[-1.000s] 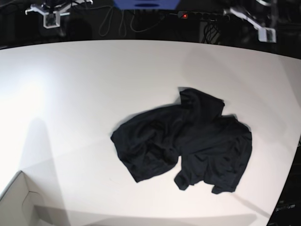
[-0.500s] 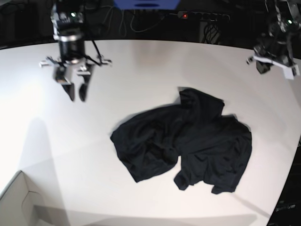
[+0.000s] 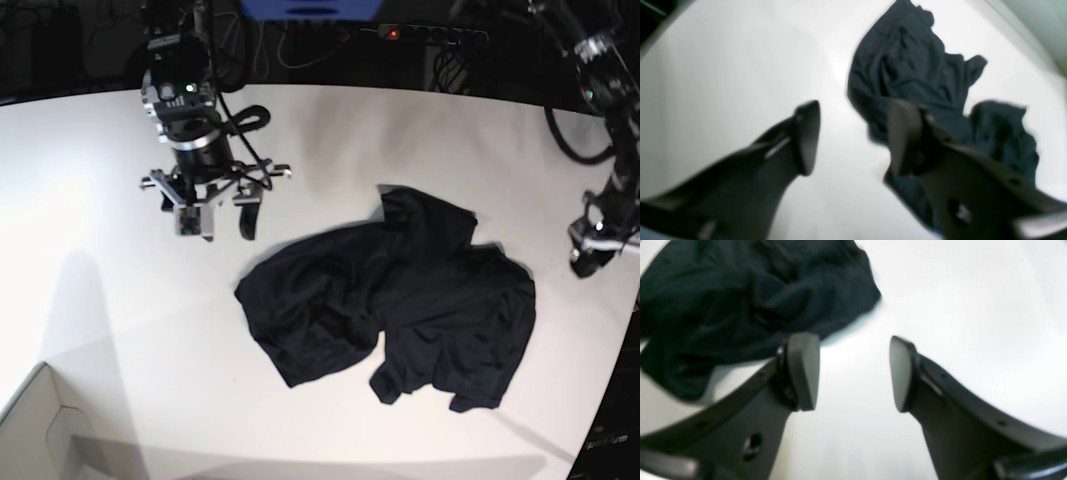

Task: Layout the t-shirt on the table in an organized manner, then fold the t-shirt properly
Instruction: 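Lower both grippers toward the crumpled black t-shirt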

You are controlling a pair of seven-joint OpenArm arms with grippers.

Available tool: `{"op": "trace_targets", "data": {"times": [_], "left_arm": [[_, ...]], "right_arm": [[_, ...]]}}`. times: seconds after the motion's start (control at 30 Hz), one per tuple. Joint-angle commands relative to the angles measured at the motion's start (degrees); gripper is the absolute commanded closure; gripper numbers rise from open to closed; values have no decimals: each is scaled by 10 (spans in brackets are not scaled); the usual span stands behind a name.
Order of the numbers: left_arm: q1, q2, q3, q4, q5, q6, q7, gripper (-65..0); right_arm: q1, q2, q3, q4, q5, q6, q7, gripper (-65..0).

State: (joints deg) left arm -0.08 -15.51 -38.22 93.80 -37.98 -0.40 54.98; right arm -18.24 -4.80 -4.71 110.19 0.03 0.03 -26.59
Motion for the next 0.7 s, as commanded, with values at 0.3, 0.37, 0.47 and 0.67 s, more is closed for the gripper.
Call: {"op": "trace_targets", "data": {"times": [0.3, 0.37, 0.47, 0.67], "left_arm": [[-140, -48, 171, -252, -4, 1, -118, -494], [-132, -57, 210, -254, -4, 1, -143, -494], [-104, -59, 245, -241, -4, 1, -156, -494], [-2, -79, 236, -112, -5, 1, -155, -494]], "right_arm": [[2, 4, 36, -2, -1, 3, 17, -338], [15, 4, 33, -3, -1, 3, 15, -348], [43, 16, 15, -16, -1, 3, 12, -376], [183, 44, -51, -167, -1, 3, 14, -386]]}}
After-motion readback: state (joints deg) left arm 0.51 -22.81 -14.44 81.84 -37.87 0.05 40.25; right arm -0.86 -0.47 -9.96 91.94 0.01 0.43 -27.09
